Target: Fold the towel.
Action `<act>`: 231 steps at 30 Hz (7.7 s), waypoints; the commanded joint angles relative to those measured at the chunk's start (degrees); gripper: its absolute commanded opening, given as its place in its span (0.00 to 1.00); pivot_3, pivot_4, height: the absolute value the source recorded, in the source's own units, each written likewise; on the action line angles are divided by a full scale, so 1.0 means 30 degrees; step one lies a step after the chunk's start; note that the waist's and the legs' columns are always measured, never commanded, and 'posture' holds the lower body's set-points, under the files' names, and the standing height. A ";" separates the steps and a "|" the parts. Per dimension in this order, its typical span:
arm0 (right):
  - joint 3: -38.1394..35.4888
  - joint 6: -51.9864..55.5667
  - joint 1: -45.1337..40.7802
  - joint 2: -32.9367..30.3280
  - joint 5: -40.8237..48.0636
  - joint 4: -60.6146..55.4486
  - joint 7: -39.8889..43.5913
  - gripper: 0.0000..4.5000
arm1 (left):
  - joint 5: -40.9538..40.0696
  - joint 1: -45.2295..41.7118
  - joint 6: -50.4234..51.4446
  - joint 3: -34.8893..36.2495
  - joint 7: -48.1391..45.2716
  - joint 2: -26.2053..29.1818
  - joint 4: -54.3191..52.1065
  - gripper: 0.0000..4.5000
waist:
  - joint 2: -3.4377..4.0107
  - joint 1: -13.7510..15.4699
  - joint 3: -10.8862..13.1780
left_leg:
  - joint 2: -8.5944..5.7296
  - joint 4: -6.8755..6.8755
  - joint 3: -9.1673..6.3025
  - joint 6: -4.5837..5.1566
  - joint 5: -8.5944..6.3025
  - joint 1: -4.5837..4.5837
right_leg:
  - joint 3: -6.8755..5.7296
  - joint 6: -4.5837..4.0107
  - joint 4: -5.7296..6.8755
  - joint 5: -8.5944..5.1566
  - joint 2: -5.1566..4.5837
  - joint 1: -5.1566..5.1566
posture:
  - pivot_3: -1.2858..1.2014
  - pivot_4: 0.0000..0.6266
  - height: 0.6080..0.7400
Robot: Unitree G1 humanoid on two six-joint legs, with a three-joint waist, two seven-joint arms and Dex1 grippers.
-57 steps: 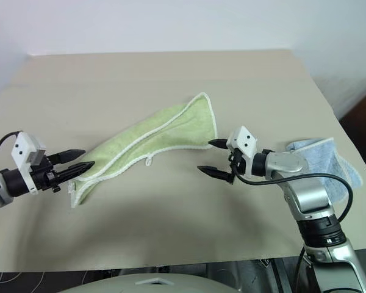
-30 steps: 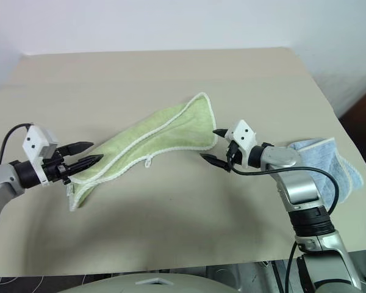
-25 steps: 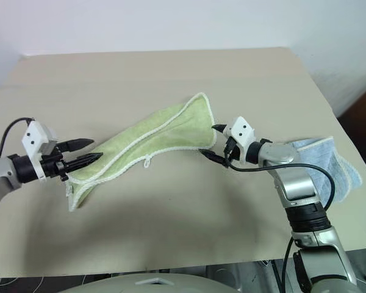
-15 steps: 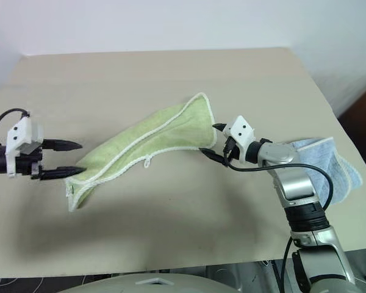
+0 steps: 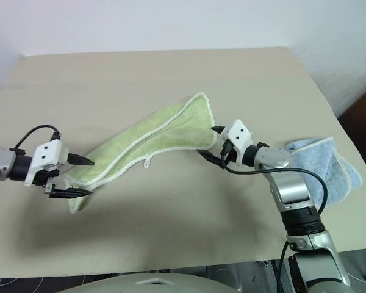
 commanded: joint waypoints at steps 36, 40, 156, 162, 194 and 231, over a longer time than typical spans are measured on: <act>0.0166 -0.0470 -0.0206 0.0509 0.0000 -0.0478 -0.0038 1.00 | -0.1027 0.0200 0.0493 0.2458 0.2200 -0.0770 0.0284 0.50 | -0.0003 -0.0062 -0.0002 | 0.0004 0.0006 0.0010 -0.0001 0.0000 0.0088 | 0.0017 0.0000 0.0052 -0.0002 0.0002 0.0049 | 0.52 0.24 0.91; 0.0178 -0.0511 -0.0192 0.0537 -0.0011 -0.0445 -0.0083 1.00 | -0.1230 0.0160 0.0582 0.2576 0.2165 -0.0836 0.0199 0.50 | -0.0003 -0.0067 -0.0002 | 0.0005 0.0006 0.0012 -0.0001 0.0000 0.0089 | 0.0018 0.0001 0.0056 -0.0002 0.0003 0.0048 | 0.52 0.24 0.91; 0.7856 -1.7387 -1.5720 0.2414 -1.5439 2.4468 -0.9671 1.00 | 0.1424 0.5663 -0.4175 0.3656 0.0247 0.2217 0.1717 0.00 | 0.0002 -0.1483 0.0010 | 0.0022 -0.0035 0.0173 -0.0006 0.0005 0.0147 | 0.0206 0.0008 0.0307 -0.0057 0.0027 -0.0099 | 0.52 0.24 0.91; 0.8262 -1.7807 -1.5890 0.2804 -1.6293 2.4596 -1.1903 1.00 | 0.1168 0.5634 -0.3790 0.3731 0.0177 0.2105 0.1459 0.00 | 0.0001 -0.1484 0.0010 | 0.0023 -0.0035 0.0189 -0.0006 0.0005 0.0149 | 0.0226 0.0007 0.0307 -0.0057 0.0031 -0.0104 | 0.52 0.24 0.91; 0.2172 -1.5902 -1.3399 -0.1760 -0.8757 1.8939 -0.6123 0.01 | 0.0175 -0.7085 0.1108 0.6146 1.2410 -0.3062 0.6157 0.00 | -0.0018 -0.0932 0.0011 | 0.0012 -0.0005 0.0159 -0.0012 0.0014 0.0170 | 0.0224 0.0082 0.0310 -0.0006 0.0048 -0.0026 | 0.52 0.24 0.91; -0.2413 -0.1392 -0.0069 -0.9472 0.3095 -0.0775 0.8139 0.01 | -0.4532 0.2753 0.5045 0.8427 0.4467 -0.0647 -0.0095 0.00 | -0.0052 -0.0398 0.0016 | 0.0087 0.0032 0.0300 -0.0018 -0.0030 0.0259 | 0.0268 0.0123 0.0232 -0.0054 -0.0026 -0.0013 | 0.52 0.24 0.91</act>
